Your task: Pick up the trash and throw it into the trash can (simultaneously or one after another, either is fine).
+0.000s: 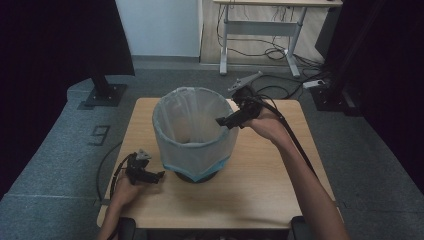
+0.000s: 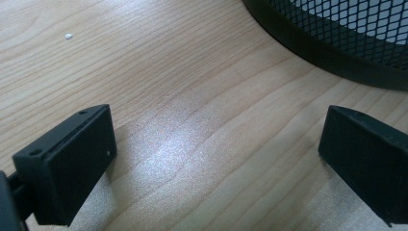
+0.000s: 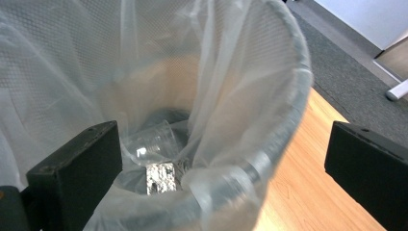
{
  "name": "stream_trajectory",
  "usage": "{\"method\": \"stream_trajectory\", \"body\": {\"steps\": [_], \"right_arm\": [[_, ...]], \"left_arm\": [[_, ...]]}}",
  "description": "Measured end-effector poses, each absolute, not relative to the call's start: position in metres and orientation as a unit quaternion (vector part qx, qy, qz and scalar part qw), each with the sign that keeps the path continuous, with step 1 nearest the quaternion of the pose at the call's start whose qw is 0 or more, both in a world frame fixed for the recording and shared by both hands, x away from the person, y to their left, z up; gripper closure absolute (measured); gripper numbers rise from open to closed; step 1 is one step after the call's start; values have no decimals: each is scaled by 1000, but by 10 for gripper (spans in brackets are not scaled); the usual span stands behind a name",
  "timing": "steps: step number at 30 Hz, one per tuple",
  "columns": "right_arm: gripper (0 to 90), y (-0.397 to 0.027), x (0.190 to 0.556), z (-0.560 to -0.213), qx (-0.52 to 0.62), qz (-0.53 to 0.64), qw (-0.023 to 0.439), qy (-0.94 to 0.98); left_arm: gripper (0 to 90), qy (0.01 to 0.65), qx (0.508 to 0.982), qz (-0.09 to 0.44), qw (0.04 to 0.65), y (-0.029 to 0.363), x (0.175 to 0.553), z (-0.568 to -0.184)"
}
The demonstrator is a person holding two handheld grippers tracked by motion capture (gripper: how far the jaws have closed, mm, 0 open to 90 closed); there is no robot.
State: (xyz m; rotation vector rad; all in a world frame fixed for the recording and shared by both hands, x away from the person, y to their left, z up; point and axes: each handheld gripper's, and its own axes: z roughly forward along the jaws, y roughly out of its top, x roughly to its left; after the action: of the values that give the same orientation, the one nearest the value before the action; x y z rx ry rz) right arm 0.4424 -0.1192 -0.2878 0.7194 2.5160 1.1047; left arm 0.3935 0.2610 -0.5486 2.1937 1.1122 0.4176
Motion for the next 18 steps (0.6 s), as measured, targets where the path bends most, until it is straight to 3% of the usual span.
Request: {"method": "stream_trajectory", "body": {"steps": [18], "right_arm": [[0, -162, 435, -286, 280, 392, 168, 860]], "left_arm": [[0, 423, 834, 158, 318, 261, 394, -549]]}}
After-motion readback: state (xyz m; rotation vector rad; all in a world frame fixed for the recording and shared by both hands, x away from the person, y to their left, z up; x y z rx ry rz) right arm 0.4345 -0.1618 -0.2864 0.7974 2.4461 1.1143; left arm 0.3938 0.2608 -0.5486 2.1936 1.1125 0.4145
